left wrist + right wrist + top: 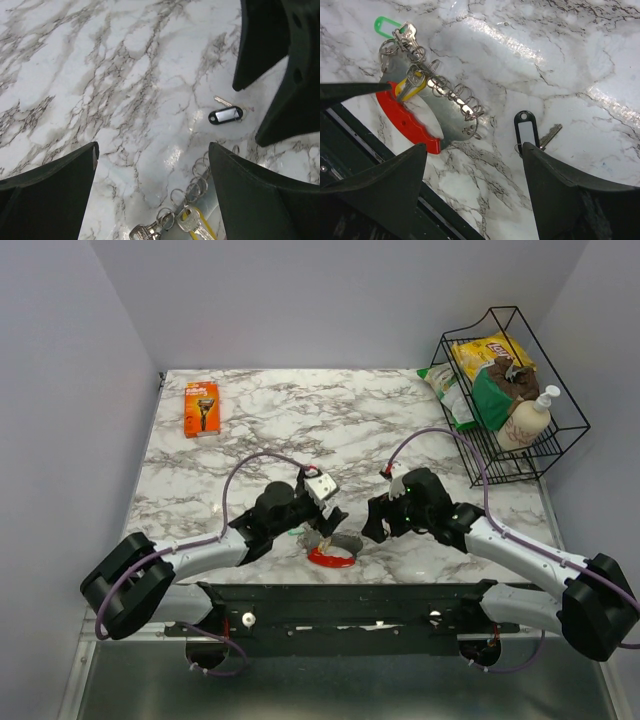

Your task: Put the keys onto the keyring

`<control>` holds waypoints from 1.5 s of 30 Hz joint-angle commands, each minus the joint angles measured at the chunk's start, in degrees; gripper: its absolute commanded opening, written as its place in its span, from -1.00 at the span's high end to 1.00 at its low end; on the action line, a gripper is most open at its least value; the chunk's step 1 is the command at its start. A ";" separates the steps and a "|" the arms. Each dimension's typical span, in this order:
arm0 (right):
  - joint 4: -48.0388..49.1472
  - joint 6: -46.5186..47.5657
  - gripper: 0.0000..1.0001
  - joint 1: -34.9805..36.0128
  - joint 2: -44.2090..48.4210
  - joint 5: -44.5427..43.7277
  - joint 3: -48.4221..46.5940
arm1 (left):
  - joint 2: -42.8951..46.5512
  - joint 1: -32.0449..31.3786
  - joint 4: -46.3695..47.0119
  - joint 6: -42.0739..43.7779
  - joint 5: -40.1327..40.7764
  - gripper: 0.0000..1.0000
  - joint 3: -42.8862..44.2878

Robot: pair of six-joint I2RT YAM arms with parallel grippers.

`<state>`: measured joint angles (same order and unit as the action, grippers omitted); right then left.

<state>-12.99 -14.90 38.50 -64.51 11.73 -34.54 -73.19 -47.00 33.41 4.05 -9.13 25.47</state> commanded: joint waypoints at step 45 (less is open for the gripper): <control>1.83 -6.99 -0.43 -3.87 -8.00 0.40 -4.92 | -6.71 -0.46 -32.79 -21.72 2.97 -0.68 18.47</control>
<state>-11.31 -20.97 35.59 -72.64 12.71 -39.35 -79.57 -47.11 1.78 -17.21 -9.15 42.87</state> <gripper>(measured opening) 0.714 0.840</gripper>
